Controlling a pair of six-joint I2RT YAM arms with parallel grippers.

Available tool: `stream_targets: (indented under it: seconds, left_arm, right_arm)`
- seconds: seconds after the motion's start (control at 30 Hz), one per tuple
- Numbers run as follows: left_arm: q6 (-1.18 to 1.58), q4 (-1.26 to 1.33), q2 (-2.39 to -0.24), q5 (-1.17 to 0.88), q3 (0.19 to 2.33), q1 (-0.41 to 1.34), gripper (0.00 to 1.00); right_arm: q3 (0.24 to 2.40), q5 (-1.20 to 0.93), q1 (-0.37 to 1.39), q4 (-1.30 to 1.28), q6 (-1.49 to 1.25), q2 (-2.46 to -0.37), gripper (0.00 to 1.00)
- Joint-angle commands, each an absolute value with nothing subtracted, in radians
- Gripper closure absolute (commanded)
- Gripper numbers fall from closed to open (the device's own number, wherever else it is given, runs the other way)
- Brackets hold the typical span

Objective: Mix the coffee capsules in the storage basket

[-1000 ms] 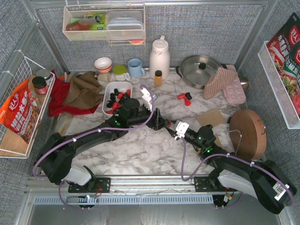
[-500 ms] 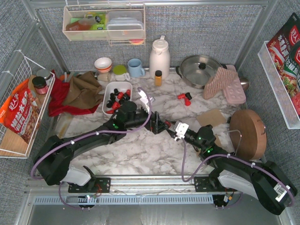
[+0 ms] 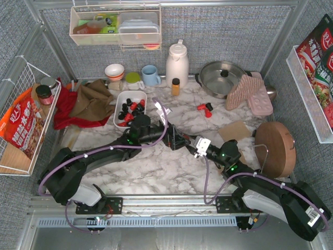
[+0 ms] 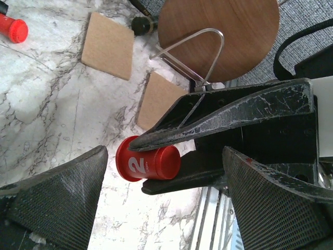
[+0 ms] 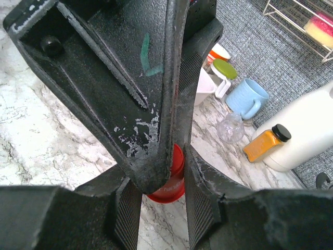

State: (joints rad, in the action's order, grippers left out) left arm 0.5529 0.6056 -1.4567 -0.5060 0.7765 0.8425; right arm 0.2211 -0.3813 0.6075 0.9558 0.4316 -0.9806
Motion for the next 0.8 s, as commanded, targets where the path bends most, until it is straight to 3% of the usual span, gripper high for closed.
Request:
stream_targets:
  seconds: [0.0, 0.17, 0.47, 0.77]
  left_arm:
    - [0.571, 0.668, -1.463, -0.561, 0.772, 0.841, 0.01]
    - [0.571, 0.651, -1.471, -0.557, 0.768, 0.834, 0.02]
    - [0.588, 0.668, -1.461, -0.536, 0.743, 0.803, 0.14]
    - [0.623, 0.717, -1.484, -0.562, 0.751, 0.798, 0.15]
  right_arm:
    - [0.210, -0.381, 0.607, 1.019, 0.440, -0.970, 0.70]
    - [0.201, -0.373, 0.607, 1.047, 0.440, -0.966, 0.70]
    - [0.187, -0.366, 0.608, 1.085, 0.445, -0.965, 0.70]
    - [0.186, -0.404, 0.614, 1.109, 0.452, -0.974, 0.70]
